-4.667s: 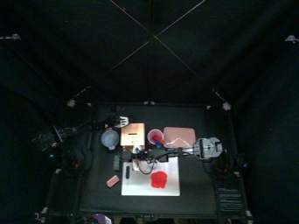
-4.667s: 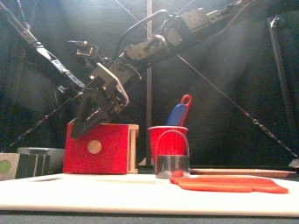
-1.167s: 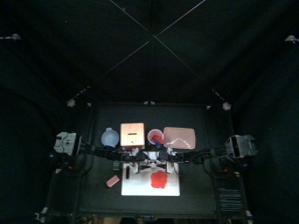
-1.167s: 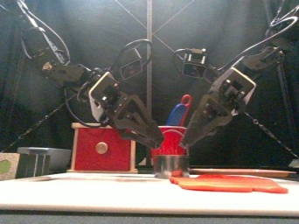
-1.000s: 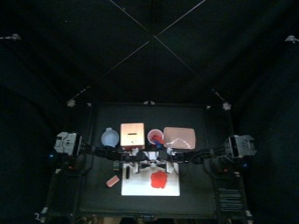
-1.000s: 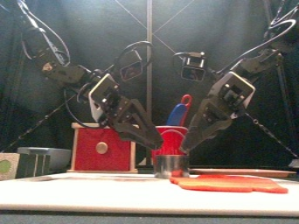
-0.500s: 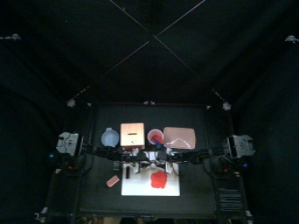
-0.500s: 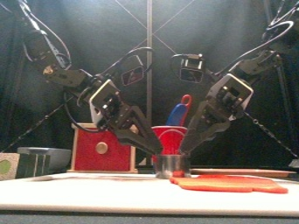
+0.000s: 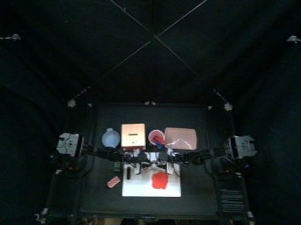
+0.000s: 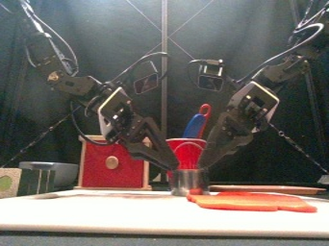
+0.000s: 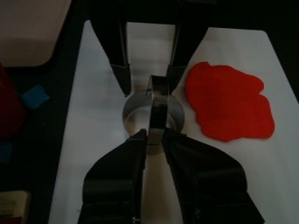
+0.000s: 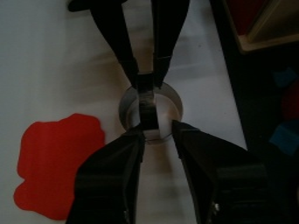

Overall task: Get the cutter from the drawer then cut the dough then place the extra dough in the bowl
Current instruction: Cut the dough

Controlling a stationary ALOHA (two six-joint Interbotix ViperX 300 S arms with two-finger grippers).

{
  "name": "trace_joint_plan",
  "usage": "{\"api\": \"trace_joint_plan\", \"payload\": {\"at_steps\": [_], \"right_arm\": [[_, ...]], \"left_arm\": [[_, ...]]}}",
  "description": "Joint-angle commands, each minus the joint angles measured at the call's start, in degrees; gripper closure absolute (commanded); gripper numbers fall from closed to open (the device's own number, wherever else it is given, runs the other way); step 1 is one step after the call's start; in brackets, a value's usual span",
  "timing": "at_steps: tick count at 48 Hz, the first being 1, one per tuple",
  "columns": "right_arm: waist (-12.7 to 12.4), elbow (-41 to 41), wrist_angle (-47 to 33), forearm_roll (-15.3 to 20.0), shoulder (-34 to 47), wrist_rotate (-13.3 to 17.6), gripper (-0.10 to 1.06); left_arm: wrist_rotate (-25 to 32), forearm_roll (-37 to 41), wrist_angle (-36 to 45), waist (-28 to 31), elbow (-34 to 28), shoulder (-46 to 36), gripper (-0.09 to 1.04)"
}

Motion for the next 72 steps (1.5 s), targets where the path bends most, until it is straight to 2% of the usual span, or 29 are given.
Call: {"api": "trace_joint_plan", "payload": {"at_steps": [1,11,20,32,37,45,50,61,69,72], "right_arm": [[0.0,-0.97,0.0,-0.09,-0.53,0.18,0.43],[0.35,-1.76,0.62,-0.09,-2.2,0.26,0.44],[1.76,-2.64,4.31,-0.26,-6.5,0.35,0.44],[3.34,-2.29,6.5,-0.26,-7.21,0.79,0.44],[3.78,-2.46,6.77,-0.26,-7.38,0.79,0.44],[3.96,-2.55,6.77,-0.26,-7.65,0.79,0.44],[4.13,-2.11,6.86,-0.09,-8.44,0.79,0.44],[7.03,0.7,7.12,2.11,-10.81,0.97,0.44],[11.69,0.97,7.21,5.19,-11.25,0.97,0.44],[12.74,1.41,7.12,6.15,-10.99,0.97,0.43]], "left_arm": [[0.09,0.0,0.0,0.09,-0.88,-0.35,0.31],[0.35,0.26,0.0,0.09,-1.41,-2.29,0.32],[0.35,1.67,0.09,-0.62,-1.14,-4.83,0.32],[0.35,1.58,0.35,-1.93,-0.79,-4.92,0.32],[0.18,1.41,-0.18,-2.02,-1.49,-5.54,0.28],[0.09,1.32,-0.18,-2.02,-1.85,-5.27,0.14],[0.26,1.32,-0.09,-2.02,-1.32,-6.5,0.12],[0.09,1.32,0.09,-2.64,1.85,-10.11,0.12],[0.0,0.18,0.18,-2.81,2.64,-10.02,0.12],[0.0,-0.35,0.18,-2.81,2.55,-9.76,0.12]]}}
